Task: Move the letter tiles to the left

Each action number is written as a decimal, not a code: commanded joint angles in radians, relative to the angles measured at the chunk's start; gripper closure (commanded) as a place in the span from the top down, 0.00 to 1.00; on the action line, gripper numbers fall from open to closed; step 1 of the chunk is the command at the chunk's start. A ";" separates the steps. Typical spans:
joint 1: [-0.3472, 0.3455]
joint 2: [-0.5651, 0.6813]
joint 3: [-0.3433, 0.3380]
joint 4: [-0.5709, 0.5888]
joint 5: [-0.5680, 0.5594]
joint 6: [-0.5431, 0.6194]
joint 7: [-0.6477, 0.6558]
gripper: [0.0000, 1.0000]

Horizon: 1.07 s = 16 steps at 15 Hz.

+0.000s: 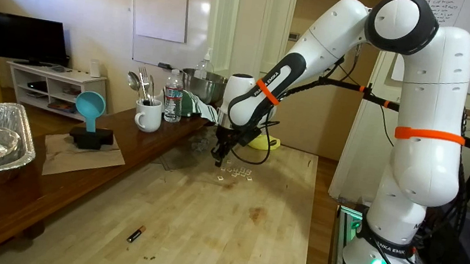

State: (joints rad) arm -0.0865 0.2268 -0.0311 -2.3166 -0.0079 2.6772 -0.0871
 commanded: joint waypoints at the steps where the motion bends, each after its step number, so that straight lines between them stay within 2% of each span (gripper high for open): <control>1: -0.015 -0.049 -0.011 -0.015 0.006 -0.040 -0.043 0.00; 7: -0.045 -0.013 -0.041 -0.002 -0.023 -0.064 -0.153 0.00; 16: -0.097 0.070 -0.044 -0.003 -0.023 0.021 -0.291 0.00</control>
State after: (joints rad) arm -0.1646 0.2685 -0.0828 -2.3173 -0.0253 2.6536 -0.3448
